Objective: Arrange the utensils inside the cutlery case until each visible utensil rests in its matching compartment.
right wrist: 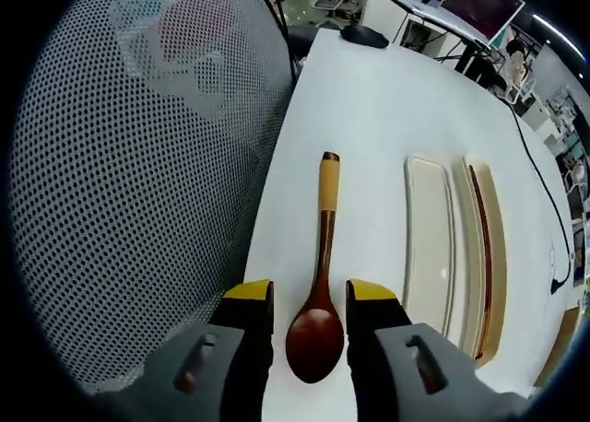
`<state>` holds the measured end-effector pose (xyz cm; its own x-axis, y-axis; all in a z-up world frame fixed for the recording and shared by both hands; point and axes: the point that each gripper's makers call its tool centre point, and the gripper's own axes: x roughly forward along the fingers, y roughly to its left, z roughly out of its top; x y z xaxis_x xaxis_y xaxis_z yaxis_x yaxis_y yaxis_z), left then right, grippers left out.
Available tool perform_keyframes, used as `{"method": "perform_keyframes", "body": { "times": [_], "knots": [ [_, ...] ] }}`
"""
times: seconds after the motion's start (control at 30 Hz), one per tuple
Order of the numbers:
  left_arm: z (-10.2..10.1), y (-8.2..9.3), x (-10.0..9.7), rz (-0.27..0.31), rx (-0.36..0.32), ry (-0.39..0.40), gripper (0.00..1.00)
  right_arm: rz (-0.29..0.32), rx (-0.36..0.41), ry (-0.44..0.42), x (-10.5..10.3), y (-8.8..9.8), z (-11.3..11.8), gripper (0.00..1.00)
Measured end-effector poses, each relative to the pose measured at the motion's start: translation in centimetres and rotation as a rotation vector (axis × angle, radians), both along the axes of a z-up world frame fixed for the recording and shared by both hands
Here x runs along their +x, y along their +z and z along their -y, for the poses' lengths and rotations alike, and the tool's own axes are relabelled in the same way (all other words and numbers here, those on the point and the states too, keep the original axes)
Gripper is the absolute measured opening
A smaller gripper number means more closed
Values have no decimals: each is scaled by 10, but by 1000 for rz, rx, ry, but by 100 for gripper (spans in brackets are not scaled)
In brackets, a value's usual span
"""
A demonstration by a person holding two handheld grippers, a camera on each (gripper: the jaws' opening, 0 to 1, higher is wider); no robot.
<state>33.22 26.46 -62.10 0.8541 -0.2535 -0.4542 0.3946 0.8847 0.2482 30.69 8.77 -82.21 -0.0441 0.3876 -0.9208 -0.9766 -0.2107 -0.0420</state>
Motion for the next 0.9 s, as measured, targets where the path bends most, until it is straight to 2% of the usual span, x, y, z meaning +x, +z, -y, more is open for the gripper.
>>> {"method": "perform_keyframes", "body": {
  "times": [0.23,0.4,0.6,0.8,0.87,0.9],
  "knots": [
    [-1,0,0,-1,-1,1,13,-3,-28,21,1,-9,-3,26],
    [0,-1,0,-4,0,1,13,-38,-22,9,0,-9,-9,24],
    [-2,-1,0,-5,0,-1,13,-39,-19,10,1,-9,-18,22],
    [-3,-2,0,-6,5,-1,13,-29,-25,11,4,-9,-24,12],
    [-2,-2,0,-6,8,-2,13,-24,-24,7,5,-9,-25,4],
    [-2,-2,0,-7,10,-2,13,3,-28,29,8,-10,-24,2]
  ]
}}
